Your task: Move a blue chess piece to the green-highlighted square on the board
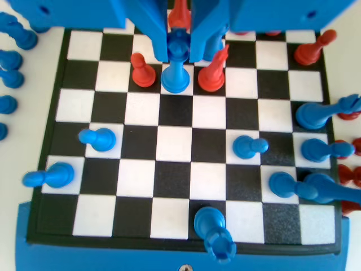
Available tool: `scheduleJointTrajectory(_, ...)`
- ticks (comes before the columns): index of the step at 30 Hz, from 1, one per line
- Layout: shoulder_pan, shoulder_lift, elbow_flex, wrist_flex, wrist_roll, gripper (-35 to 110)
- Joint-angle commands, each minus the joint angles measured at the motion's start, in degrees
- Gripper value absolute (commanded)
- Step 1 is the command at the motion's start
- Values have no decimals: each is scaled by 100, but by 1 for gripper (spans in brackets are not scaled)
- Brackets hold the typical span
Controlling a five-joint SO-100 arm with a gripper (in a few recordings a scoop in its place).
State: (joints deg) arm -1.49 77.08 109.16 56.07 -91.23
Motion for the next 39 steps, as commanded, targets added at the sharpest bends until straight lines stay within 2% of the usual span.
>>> scheduleJointTrajectory(1,-105,167,-439,-141,-26,1)
scheduleJointTrajectory(30,88,26,202,-738,-352,1)
scheduleJointTrajectory(39,88,26,211,-853,-167,7)
